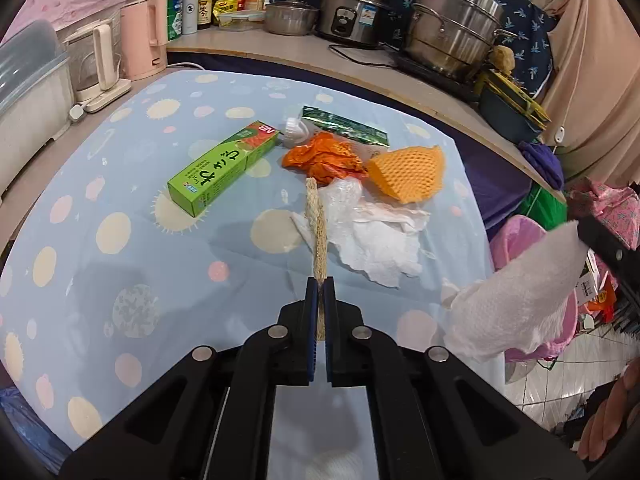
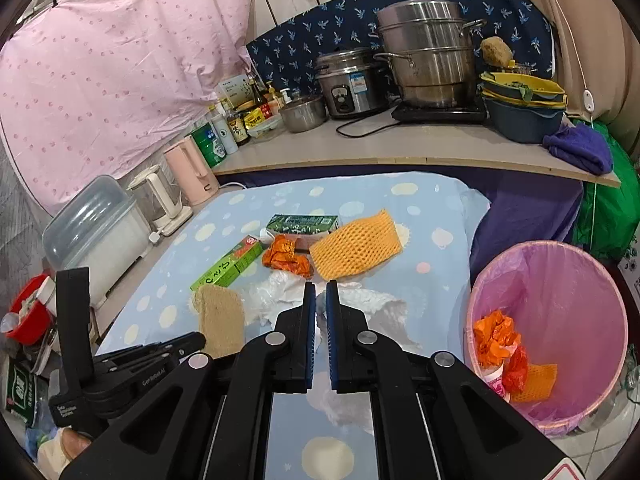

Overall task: Collect trash
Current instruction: 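Grasp the loofah sponge with the left gripper while the right gripper grasps white tissue, then carry the loofah and tissue over the pink bin and open both grippers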

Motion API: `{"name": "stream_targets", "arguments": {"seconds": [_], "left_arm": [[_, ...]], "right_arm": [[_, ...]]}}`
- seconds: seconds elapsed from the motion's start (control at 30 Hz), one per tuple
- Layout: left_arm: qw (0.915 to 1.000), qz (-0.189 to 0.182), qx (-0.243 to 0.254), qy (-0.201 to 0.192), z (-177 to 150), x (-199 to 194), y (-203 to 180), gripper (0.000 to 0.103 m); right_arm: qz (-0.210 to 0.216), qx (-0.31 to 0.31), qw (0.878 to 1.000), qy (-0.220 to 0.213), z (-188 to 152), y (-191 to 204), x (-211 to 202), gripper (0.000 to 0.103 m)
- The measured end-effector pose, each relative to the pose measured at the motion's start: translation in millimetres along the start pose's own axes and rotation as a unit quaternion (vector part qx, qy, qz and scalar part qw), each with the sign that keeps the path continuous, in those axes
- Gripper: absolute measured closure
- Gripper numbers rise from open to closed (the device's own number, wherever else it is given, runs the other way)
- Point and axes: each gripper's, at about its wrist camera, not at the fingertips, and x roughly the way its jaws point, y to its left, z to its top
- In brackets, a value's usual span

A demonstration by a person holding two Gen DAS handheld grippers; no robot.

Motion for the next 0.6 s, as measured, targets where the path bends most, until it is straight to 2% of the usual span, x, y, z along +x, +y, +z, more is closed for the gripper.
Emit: {"name": "stream_targets", "arguments": {"seconds": [0.2, 0.33, 0.4, 0.47, 0.5, 0.6], "left_arm": [[0.9997, -0.018, 0.015, -0.008, -1.9, -19.1, -19.6, 0.101], [0.9992, -0.025, 0.027, -0.013, -1.2, -25.2, -31.6, 0.101], [0.999, -0.028, 0.031, -0.013, -2.0, -26.3, -35.9, 0.101], [0.9989, -0.031, 0.033, -0.01, -3.6, -26.0, -39.3, 0.101], [0.9989, -0.031, 0.034, -0.009, -4.8, -26.0, -40.6, 0.101], [0.9987, -0.032, 0.039, -0.003, -8.4, -24.3, -44.4, 0.101]], "right_arm": [[0.015, 0.014, 0.999, -0.029, 14.8, -6.7, -22.4, 0.098], [0.007, 0.018, 0.999, -0.033, 16.9, -16.0, -25.9, 0.098], [-0.004, 0.017, 1.0, -0.017, 10.6, -23.2, -20.7, 0.085], [-0.018, 0.021, 1.0, -0.003, -1.4, -31.3, -13.8, 0.04], [-0.025, 0.021, 0.999, 0.002, -8.5, -34.5, -10.0, 0.036], [-0.044, 0.009, 0.998, 0.037, -31.7, -40.4, 8.8, 0.036]]}}
